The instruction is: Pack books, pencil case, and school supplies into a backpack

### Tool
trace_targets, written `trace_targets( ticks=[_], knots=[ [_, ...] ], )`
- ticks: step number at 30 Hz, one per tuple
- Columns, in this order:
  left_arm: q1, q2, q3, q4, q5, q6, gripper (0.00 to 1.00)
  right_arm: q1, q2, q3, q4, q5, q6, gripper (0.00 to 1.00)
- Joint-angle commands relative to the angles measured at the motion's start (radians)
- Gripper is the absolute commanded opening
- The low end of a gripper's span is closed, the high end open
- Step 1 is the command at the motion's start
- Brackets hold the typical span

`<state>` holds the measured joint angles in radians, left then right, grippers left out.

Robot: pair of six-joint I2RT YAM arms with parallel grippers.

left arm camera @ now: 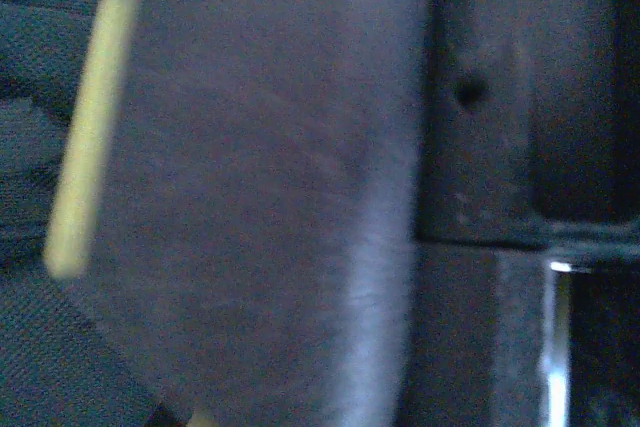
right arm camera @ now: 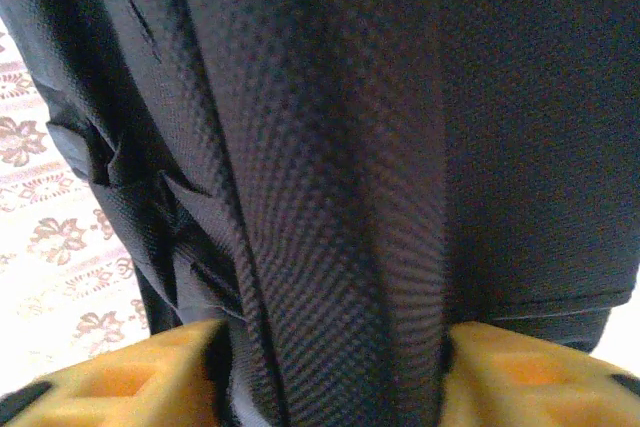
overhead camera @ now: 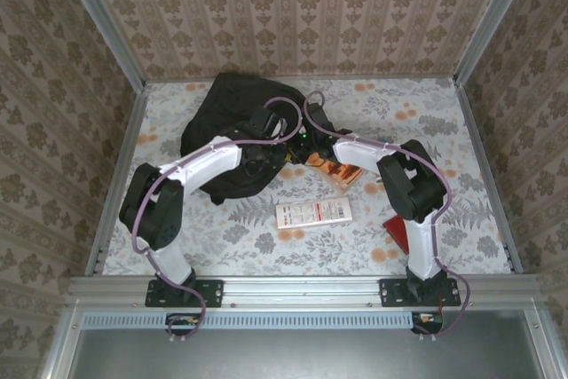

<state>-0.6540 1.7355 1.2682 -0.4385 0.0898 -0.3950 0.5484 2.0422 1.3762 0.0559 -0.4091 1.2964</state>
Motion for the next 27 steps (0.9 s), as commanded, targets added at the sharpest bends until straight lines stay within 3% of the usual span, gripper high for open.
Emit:
trace_targets(
  ticks=[1,6,8,9,10,12,14,16,19,23,27],
  knots=[
    [-0.026,-0.063,0.000,0.064,0.064,0.025,0.00,0.026,0.041,0.050,0.019,-0.005,0.022,0.42],
    [-0.028,-0.068,0.001,0.064,0.060,0.021,0.00,0.027,0.039,0.052,-0.004,0.017,0.005,0.10],
    [-0.027,-0.073,0.000,0.056,0.051,0.017,0.00,0.025,0.034,0.053,-0.016,0.023,-0.006,0.00],
    [-0.027,-0.074,0.000,0.053,0.046,0.012,0.00,0.025,0.032,0.053,-0.022,0.024,-0.009,0.00],
    [-0.026,-0.077,-0.004,0.048,0.045,0.007,0.05,0.024,0.028,0.052,-0.027,0.028,-0.013,0.00],
    [-0.027,-0.088,-0.013,0.042,0.043,-0.010,0.37,0.024,0.019,0.051,-0.032,0.036,-0.021,0.00],
    [-0.024,-0.121,-0.029,0.030,0.032,-0.037,0.59,0.021,0.010,0.053,-0.043,0.036,-0.030,0.00],
    [-0.014,-0.175,-0.060,0.029,0.031,-0.061,0.65,0.018,0.003,0.052,-0.047,0.036,-0.037,0.00],
    [0.041,-0.265,-0.108,0.030,0.054,-0.113,0.62,0.013,-0.008,0.048,-0.051,0.032,-0.047,0.00],
    [0.145,-0.297,-0.158,0.071,0.185,-0.181,0.51,0.013,-0.015,0.043,-0.051,0.023,-0.057,0.00],
    [0.157,-0.241,-0.139,0.055,0.252,-0.181,0.33,0.010,-0.023,0.022,-0.024,0.010,-0.050,0.00]
  ],
)
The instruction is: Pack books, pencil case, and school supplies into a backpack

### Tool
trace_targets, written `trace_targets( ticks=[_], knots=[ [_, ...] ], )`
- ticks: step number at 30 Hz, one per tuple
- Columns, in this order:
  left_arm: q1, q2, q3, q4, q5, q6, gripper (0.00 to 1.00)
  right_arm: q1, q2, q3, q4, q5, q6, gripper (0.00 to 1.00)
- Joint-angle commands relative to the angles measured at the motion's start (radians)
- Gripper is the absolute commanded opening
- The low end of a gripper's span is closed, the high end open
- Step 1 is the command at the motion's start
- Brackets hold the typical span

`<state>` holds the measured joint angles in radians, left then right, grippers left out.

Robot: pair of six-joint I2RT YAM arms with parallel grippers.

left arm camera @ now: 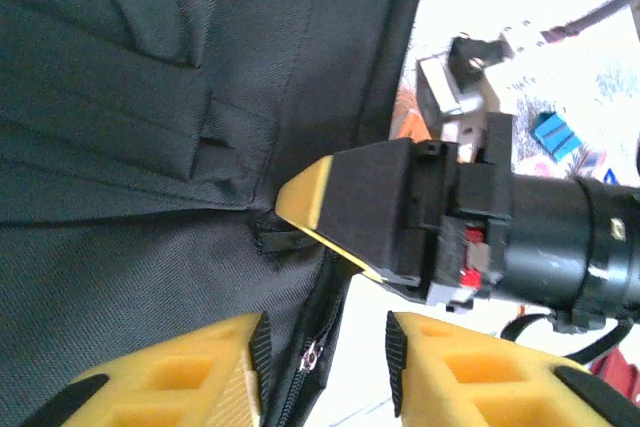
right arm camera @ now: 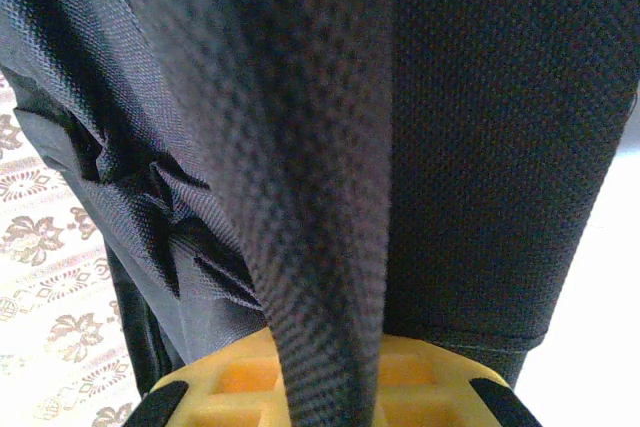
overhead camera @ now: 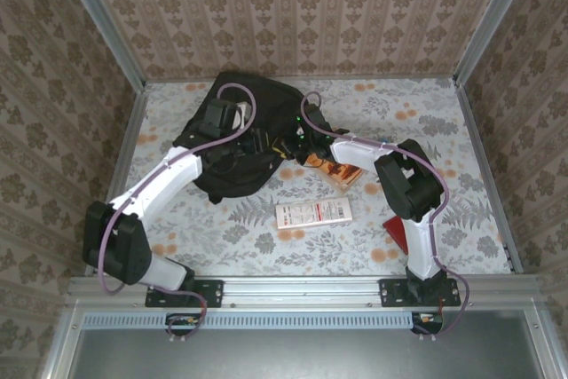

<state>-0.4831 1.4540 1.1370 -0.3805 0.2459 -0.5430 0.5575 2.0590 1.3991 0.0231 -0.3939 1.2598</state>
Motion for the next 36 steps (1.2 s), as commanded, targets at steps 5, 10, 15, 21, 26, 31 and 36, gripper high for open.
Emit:
trace_targets(
  ticks=[5,10,15,21,26,31,36],
  knots=[
    [-0.029,0.098,-0.012,0.018,0.127,-0.042,0.26,-0.003,-0.039,-0.014,0.046,-0.034,0.007,0.00],
    [-0.044,0.148,-0.006,0.031,0.133,-0.041,0.23,-0.003,-0.036,-0.015,0.066,-0.048,0.025,0.00],
    [-0.052,0.202,-0.004,0.049,0.127,-0.043,0.18,-0.005,-0.038,-0.035,0.112,-0.061,0.059,0.00],
    [-0.052,0.240,-0.003,0.085,0.139,-0.054,0.06,-0.005,-0.042,-0.047,0.139,-0.069,0.075,0.00],
    [-0.054,0.239,-0.014,0.104,0.139,-0.061,0.00,-0.011,-0.044,-0.062,0.155,-0.071,0.081,0.00],
    [-0.048,0.181,-0.059,0.116,0.110,-0.067,0.00,-0.027,-0.045,-0.084,0.169,-0.068,0.090,0.00],
    [-0.025,0.106,-0.132,0.129,0.077,-0.079,0.00,-0.041,-0.048,-0.098,0.187,-0.067,0.099,0.00]
  ],
)
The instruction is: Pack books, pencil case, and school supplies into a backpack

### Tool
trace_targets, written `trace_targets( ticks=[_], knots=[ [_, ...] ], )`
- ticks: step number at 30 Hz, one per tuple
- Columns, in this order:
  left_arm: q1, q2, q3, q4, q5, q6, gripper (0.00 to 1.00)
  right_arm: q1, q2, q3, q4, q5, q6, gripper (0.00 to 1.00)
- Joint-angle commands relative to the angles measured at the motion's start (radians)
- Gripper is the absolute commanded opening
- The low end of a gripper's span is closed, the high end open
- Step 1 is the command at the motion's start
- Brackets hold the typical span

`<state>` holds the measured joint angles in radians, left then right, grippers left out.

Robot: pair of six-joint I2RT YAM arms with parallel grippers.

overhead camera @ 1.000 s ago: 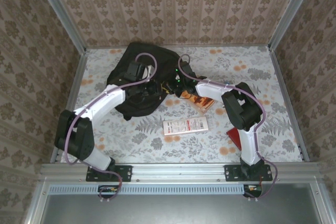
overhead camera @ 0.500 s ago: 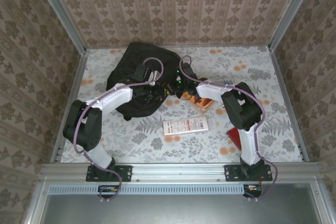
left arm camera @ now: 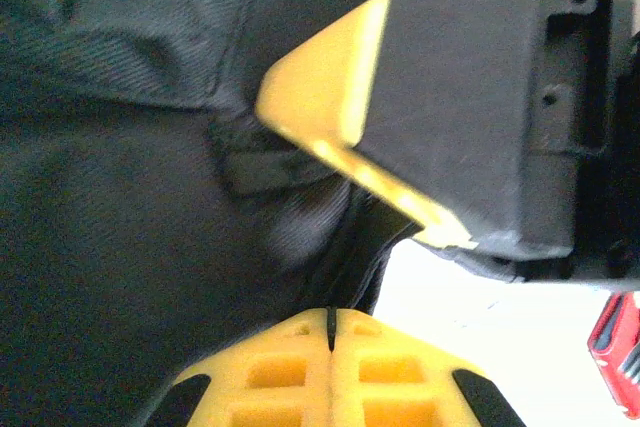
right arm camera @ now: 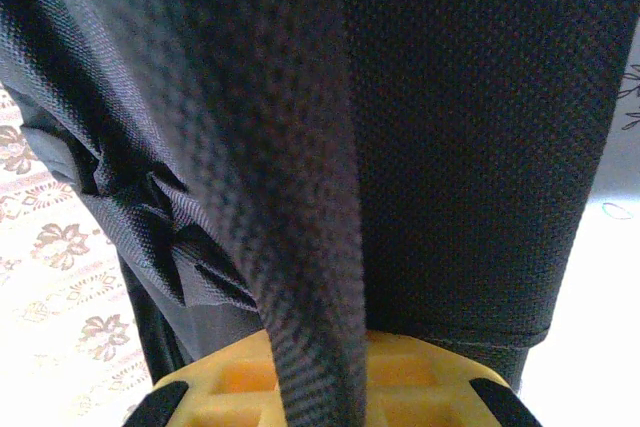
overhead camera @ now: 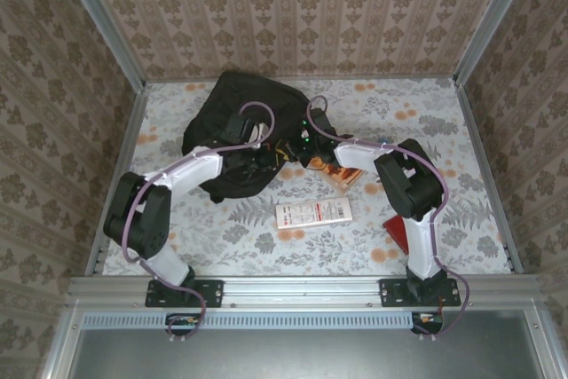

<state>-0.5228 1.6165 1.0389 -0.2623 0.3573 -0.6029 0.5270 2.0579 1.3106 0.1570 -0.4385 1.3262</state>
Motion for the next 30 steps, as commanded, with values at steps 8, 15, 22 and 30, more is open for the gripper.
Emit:
trace_targets(
  ticks=[8,15,22,30],
  knots=[
    [0.026,-0.098,-0.075,0.026,-0.039,-0.026,0.00,-0.013,-0.050,-0.011,0.064,-0.029,0.033,0.00],
    [0.027,-0.046,-0.032,0.058,-0.006,-0.039,0.20,-0.012,-0.050,-0.017,0.078,-0.057,0.034,0.00],
    [0.008,0.007,0.005,0.093,0.040,-0.042,0.24,-0.013,-0.053,-0.007,0.072,-0.068,0.033,0.00],
    [0.001,0.082,0.060,0.081,0.046,-0.037,0.22,-0.010,-0.047,0.001,0.078,-0.080,0.046,0.00]
  ],
)
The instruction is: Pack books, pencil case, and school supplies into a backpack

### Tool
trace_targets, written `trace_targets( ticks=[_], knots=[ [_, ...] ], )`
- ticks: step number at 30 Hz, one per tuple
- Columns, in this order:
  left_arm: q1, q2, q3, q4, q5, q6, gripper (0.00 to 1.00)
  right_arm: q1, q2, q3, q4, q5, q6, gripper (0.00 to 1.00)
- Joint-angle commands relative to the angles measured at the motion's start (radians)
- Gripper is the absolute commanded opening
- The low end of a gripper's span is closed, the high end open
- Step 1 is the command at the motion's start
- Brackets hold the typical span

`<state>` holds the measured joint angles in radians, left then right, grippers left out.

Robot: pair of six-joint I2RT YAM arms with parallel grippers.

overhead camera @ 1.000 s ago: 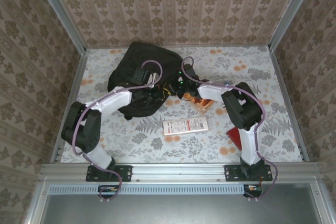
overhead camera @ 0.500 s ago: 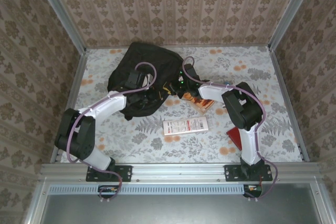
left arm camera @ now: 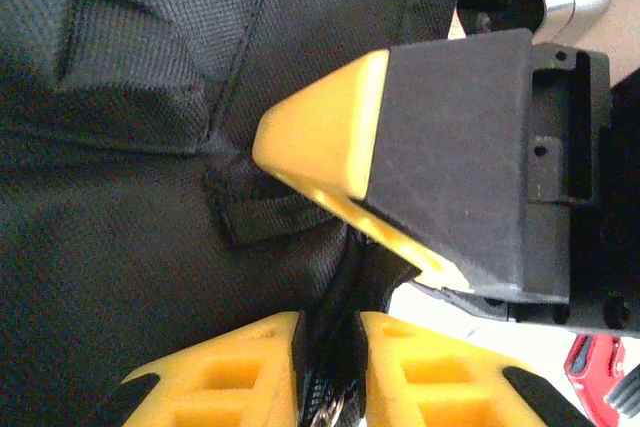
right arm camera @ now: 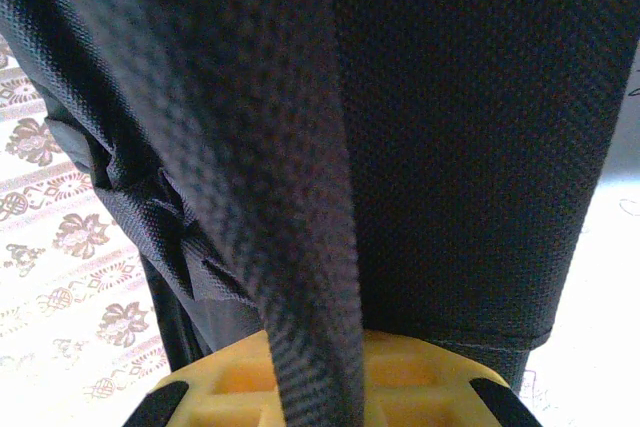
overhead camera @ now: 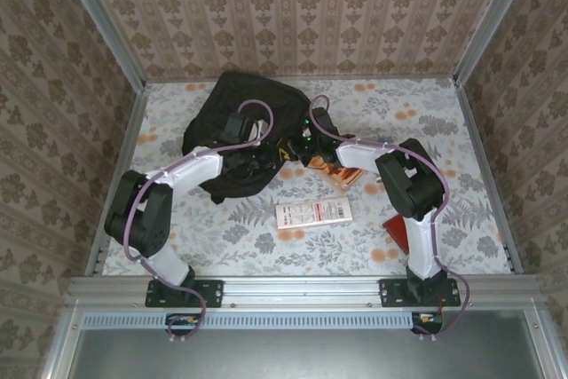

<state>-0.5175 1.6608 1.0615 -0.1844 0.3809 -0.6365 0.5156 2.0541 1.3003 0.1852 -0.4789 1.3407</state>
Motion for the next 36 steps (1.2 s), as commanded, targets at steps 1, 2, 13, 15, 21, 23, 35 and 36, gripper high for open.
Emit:
trace_targets(
  ticks=[1,2,13,15,21,23,35,36],
  knots=[
    [-0.004,0.048,0.043,0.006,0.028,-0.006,0.21,0.001,-0.045,0.013,0.050,-0.040,0.032,0.00],
    [-0.004,0.060,0.046,0.012,0.036,-0.009,0.21,0.003,-0.045,0.014,0.051,-0.042,0.033,0.00],
    [-0.045,0.103,0.083,0.034,0.071,0.006,0.30,0.013,-0.025,0.022,0.059,-0.038,0.042,0.00],
    [-0.049,0.112,0.089,0.031,0.070,0.009,0.28,0.016,-0.020,0.019,0.068,-0.035,0.049,0.00],
    [-0.072,0.146,0.111,0.022,0.063,0.021,0.02,0.020,-0.022,0.017,0.044,-0.008,0.038,0.00],
    [-0.083,0.134,0.108,0.023,0.053,0.030,0.00,0.017,-0.027,0.011,0.028,0.001,0.029,0.00],
    [-0.053,-0.063,-0.049,0.029,-0.062,0.042,0.00,-0.035,-0.043,-0.032,0.006,0.053,0.009,0.00],
    [-0.048,-0.077,-0.063,0.028,-0.071,0.040,0.00,-0.038,-0.046,-0.032,0.008,0.054,0.011,0.00]
  ],
)
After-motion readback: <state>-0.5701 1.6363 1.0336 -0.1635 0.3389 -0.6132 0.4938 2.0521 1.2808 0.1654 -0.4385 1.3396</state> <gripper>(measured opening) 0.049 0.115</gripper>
